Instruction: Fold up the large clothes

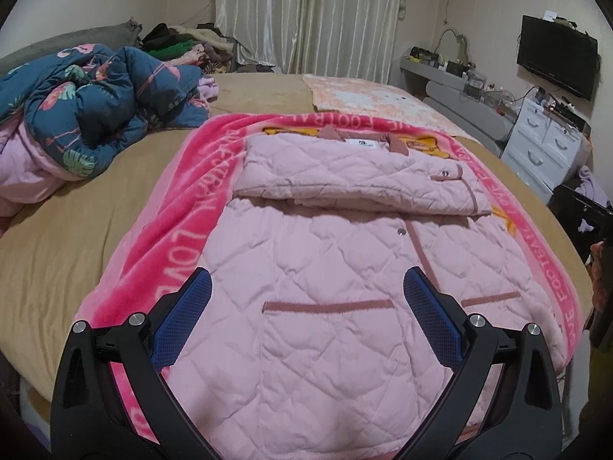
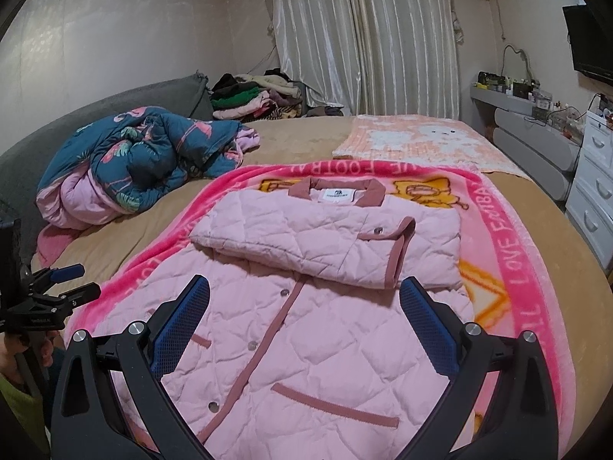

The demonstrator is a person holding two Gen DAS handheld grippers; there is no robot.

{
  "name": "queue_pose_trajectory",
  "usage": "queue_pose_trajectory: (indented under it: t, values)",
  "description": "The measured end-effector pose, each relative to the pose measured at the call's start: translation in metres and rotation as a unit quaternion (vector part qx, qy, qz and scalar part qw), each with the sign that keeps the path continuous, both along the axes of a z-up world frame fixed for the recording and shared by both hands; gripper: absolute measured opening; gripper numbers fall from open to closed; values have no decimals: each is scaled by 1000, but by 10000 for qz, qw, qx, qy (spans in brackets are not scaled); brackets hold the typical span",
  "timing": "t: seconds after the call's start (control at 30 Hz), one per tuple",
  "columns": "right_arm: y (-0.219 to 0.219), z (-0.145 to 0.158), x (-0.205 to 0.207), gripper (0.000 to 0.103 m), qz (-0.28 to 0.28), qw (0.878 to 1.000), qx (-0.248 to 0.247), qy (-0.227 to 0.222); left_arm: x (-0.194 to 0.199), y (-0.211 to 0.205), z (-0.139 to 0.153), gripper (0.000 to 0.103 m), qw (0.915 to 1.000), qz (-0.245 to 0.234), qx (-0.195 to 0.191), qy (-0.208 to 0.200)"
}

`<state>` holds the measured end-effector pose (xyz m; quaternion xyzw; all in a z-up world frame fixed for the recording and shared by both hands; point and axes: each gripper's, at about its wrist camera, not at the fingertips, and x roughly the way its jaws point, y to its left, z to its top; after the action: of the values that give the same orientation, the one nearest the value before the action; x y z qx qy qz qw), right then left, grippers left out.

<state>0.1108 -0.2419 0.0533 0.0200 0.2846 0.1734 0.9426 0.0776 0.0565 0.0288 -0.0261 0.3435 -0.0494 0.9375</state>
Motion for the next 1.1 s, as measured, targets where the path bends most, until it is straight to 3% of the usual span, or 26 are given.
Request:
queue_pose_trajectory:
  t: [0.43, 1.1]
  values:
    - [-10, -35, -6, 99, -71, 9990, -141, 422, -8, 10, -23, 94, 9990, 199, 187, 356]
    - [-36, -61, -17, 99, -168, 9962, -383, 763, -10, 39, -54, 94, 9929, 598, 282, 991]
